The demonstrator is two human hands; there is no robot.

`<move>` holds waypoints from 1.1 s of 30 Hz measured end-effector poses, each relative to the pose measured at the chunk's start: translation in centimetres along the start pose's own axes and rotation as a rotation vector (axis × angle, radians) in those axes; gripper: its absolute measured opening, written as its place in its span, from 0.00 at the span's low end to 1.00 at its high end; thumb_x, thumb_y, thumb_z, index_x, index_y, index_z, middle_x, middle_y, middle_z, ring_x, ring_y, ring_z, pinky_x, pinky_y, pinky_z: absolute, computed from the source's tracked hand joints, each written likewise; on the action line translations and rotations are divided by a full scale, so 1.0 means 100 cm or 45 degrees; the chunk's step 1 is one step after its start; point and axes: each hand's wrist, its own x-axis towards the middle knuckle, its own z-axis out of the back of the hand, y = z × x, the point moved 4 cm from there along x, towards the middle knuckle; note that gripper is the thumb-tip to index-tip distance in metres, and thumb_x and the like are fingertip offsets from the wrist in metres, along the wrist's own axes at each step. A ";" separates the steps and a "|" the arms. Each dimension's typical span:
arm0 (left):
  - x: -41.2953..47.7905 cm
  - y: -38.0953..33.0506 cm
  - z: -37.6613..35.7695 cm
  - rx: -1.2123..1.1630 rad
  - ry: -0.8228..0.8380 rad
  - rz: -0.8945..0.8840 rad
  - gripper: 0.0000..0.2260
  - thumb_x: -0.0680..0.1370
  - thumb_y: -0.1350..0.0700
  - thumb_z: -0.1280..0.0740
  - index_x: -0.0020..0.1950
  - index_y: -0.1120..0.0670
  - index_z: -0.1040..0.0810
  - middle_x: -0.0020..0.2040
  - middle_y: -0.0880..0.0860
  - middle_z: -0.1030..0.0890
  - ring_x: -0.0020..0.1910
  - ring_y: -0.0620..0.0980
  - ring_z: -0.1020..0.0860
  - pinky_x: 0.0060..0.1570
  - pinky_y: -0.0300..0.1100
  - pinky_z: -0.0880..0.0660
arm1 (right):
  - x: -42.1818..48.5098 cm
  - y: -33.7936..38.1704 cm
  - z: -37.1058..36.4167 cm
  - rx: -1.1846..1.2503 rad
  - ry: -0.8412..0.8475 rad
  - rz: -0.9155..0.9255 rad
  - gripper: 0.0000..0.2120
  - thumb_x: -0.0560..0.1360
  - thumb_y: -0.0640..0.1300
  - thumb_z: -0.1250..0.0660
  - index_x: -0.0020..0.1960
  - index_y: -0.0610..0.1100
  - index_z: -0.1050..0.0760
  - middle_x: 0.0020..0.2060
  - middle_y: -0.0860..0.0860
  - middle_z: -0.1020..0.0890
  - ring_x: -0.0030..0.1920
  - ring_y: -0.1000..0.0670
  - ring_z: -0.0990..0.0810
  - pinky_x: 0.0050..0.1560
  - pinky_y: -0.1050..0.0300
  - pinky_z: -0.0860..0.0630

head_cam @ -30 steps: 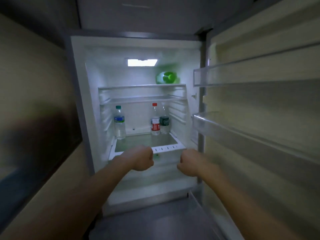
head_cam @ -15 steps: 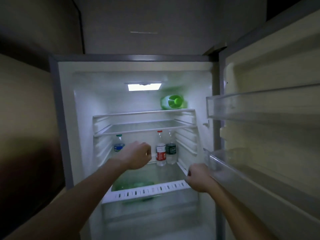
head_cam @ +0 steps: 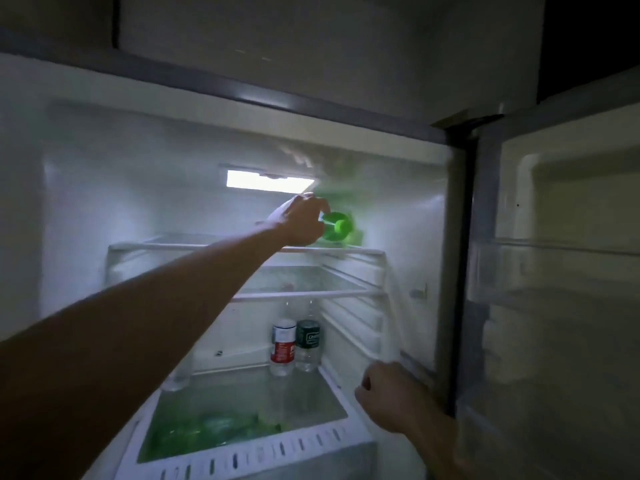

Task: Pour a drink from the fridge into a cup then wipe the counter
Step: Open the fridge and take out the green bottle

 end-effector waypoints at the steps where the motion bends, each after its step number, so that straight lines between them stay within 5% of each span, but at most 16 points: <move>1: 0.011 0.002 -0.008 0.048 0.092 -0.019 0.19 0.77 0.61 0.36 0.68 0.56 0.26 0.66 0.60 0.26 0.65 0.58 0.27 0.64 0.44 0.32 | 0.003 -0.001 0.000 -0.028 -0.019 0.003 0.14 0.79 0.55 0.43 0.49 0.48 0.23 0.51 0.49 0.19 0.56 0.48 0.21 0.47 0.60 0.30; 5: 0.043 -0.001 -0.038 0.231 0.324 -0.100 0.24 0.78 0.62 0.40 0.75 0.54 0.34 0.70 0.60 0.31 0.69 0.60 0.33 0.67 0.46 0.33 | 0.014 -0.007 -0.010 -0.033 0.011 0.008 0.15 0.79 0.53 0.43 0.56 0.45 0.24 0.55 0.47 0.20 0.58 0.46 0.22 0.55 0.57 0.29; 10: 0.072 -0.006 -0.061 0.434 0.445 -0.169 0.22 0.80 0.60 0.41 0.75 0.54 0.34 0.75 0.56 0.36 0.75 0.56 0.40 0.72 0.48 0.41 | 0.022 -0.022 -0.019 0.037 0.111 -0.037 0.15 0.79 0.51 0.42 0.59 0.45 0.24 0.58 0.46 0.20 0.58 0.44 0.22 0.47 0.54 0.32; 14: 0.082 0.002 -0.069 0.387 0.283 -0.195 0.20 0.75 0.62 0.35 0.67 0.52 0.26 0.65 0.55 0.25 0.65 0.58 0.29 0.62 0.52 0.28 | 0.021 -0.023 -0.017 0.050 0.095 0.015 0.12 0.78 0.50 0.42 0.56 0.49 0.24 0.59 0.46 0.21 0.50 0.45 0.26 0.51 0.56 0.31; 16: 0.073 -0.002 -0.064 0.390 0.196 -0.214 0.18 0.76 0.62 0.34 0.66 0.51 0.25 0.63 0.54 0.23 0.61 0.57 0.27 0.54 0.49 0.25 | 0.021 -0.022 -0.014 0.045 0.012 0.068 0.14 0.78 0.52 0.42 0.55 0.47 0.22 0.60 0.50 0.21 0.59 0.52 0.25 0.61 0.59 0.34; 19: 0.066 0.001 -0.058 0.474 0.138 -0.258 0.16 0.77 0.61 0.34 0.65 0.51 0.24 0.58 0.57 0.21 0.56 0.59 0.22 0.44 0.46 0.27 | 0.020 -0.019 -0.011 0.050 0.019 0.116 0.16 0.78 0.53 0.41 0.55 0.44 0.22 0.56 0.49 0.20 0.58 0.50 0.22 0.54 0.59 0.30; 29: 0.021 0.004 -0.026 0.389 0.033 -0.415 0.17 0.77 0.60 0.32 0.64 0.46 0.25 0.54 0.53 0.22 0.55 0.58 0.22 0.49 0.49 0.22 | 0.017 -0.007 -0.021 0.021 0.055 0.209 0.12 0.79 0.50 0.41 0.51 0.43 0.25 0.55 0.44 0.21 0.55 0.45 0.21 0.48 0.56 0.29; 33: 0.001 -0.020 -0.004 0.421 0.013 -0.480 0.16 0.78 0.57 0.32 0.66 0.50 0.24 0.63 0.58 0.23 0.64 0.55 0.26 0.59 0.52 0.25 | 0.014 -0.002 -0.020 0.012 0.081 0.194 0.15 0.77 0.50 0.40 0.56 0.43 0.23 0.56 0.44 0.20 0.55 0.45 0.20 0.49 0.56 0.28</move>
